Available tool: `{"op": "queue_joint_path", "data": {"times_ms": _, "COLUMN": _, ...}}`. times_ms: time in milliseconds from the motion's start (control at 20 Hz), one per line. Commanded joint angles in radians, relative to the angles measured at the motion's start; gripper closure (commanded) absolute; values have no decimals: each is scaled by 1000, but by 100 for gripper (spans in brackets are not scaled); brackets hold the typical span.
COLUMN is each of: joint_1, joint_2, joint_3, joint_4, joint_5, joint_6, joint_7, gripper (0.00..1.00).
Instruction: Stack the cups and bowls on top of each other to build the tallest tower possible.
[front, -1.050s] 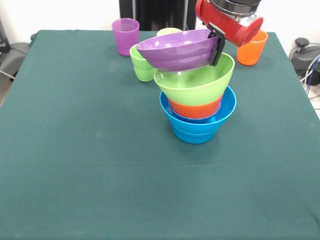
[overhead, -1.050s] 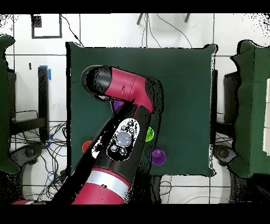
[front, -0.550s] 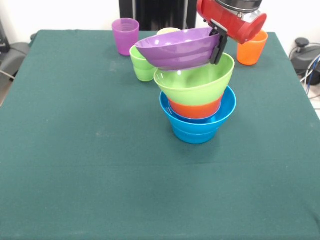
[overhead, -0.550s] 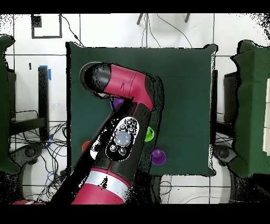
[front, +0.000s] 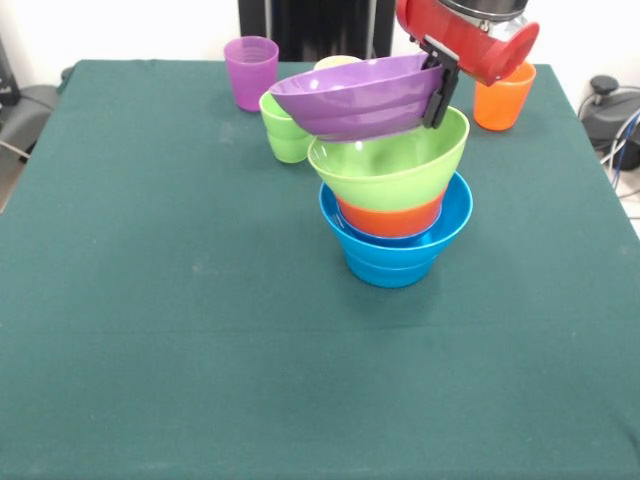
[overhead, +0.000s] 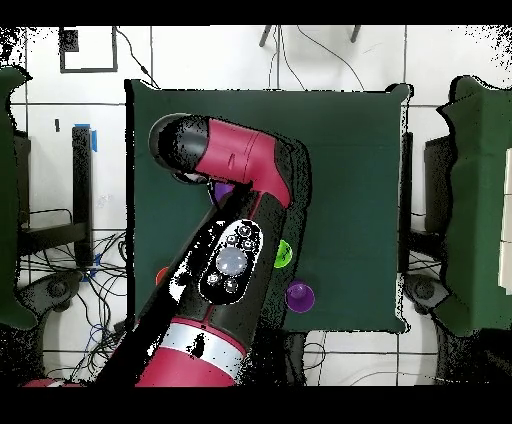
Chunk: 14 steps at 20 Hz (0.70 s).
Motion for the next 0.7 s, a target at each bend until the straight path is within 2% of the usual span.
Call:
{"op": "queue_joint_path", "data": {"times_ms": 50, "joint_1": -2, "joint_2": 1, "joint_3": 59, "joint_4": -25, "joint_5": 4, "joint_6": 70, "joint_7": 192, "gripper": 100}}
{"op": "queue_joint_path", "data": {"times_ms": 700, "joint_1": -2, "joint_2": 27, "joint_3": 69, "joint_4": -34, "joint_5": 14, "joint_6": 41, "joint_7": 205, "gripper": 100}}
